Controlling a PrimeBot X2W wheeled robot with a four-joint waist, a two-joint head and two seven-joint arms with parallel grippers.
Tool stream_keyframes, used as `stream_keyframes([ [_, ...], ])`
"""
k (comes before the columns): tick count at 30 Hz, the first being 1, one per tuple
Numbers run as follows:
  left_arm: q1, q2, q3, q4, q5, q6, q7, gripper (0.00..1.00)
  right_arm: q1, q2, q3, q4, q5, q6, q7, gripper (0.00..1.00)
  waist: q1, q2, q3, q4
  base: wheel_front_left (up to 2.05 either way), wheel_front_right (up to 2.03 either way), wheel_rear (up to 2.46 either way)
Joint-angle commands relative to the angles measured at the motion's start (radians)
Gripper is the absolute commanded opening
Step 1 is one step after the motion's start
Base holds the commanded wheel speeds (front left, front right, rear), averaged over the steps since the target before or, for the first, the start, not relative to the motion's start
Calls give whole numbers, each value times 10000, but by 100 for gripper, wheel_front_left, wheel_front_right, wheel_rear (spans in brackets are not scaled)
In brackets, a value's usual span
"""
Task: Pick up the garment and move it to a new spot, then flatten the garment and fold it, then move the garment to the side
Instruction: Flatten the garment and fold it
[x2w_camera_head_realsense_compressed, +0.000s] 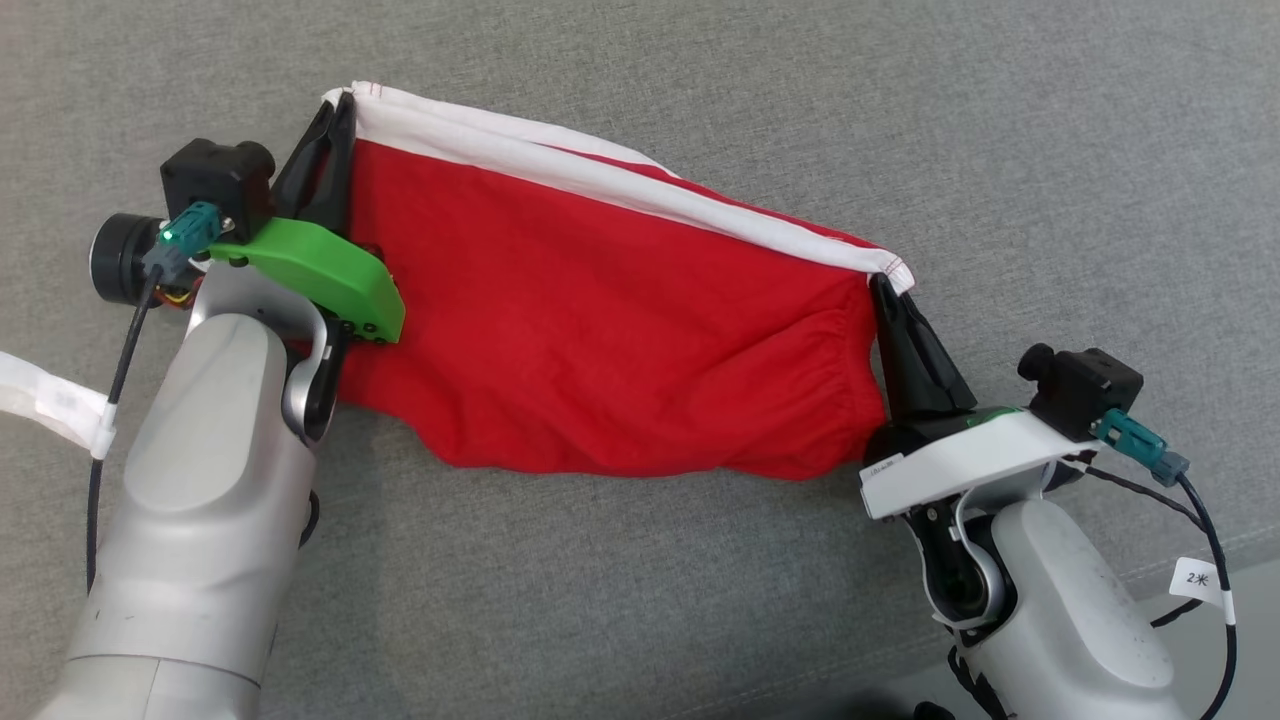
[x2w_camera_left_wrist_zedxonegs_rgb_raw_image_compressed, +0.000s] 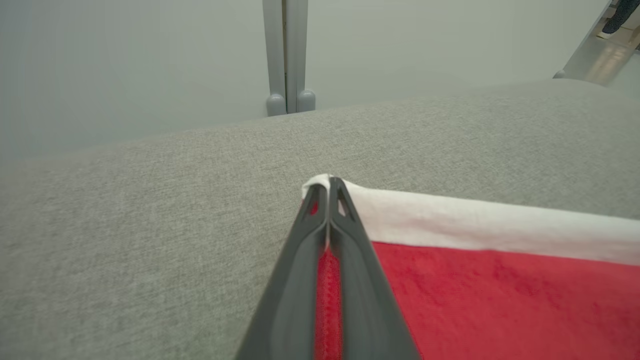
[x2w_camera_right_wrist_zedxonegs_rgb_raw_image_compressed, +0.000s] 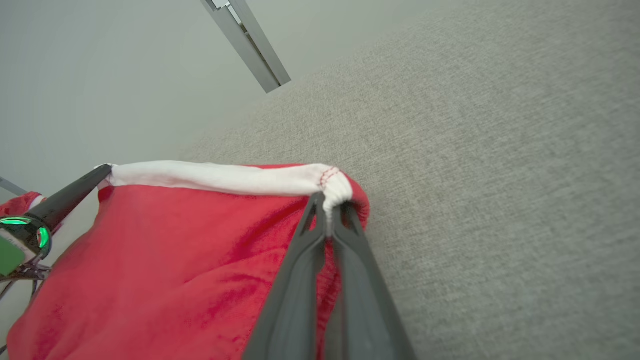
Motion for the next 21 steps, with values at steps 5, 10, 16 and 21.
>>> stream_keyframes([
  [5, -543, -148, -246, 667, 136, -2, -191, 0, -189, -18, 22, 118, 60, -11, -28, 0, 0, 0, 78, -135, 0, 0, 0],
  [10, -706, -315, -353, 1068, 238, 163, -395, 100, -102, -21, -61, 171, -231, -11, -30, 100, 0, 0, -173, -94, 0, 0, 0],
  [16, -320, -375, -384, 1036, 322, 410, -600, 100, 191, -20, -182, -53, -488, -11, -29, 100, 0, 0, -665, 20, 0, 0, 0],
  [21, 596, -408, -365, 429, 67, 323, -661, 100, 776, -20, -500, -127, -1090, -11, -29, 100, 0, 0, -1324, 238, 0, 0, 0],
])
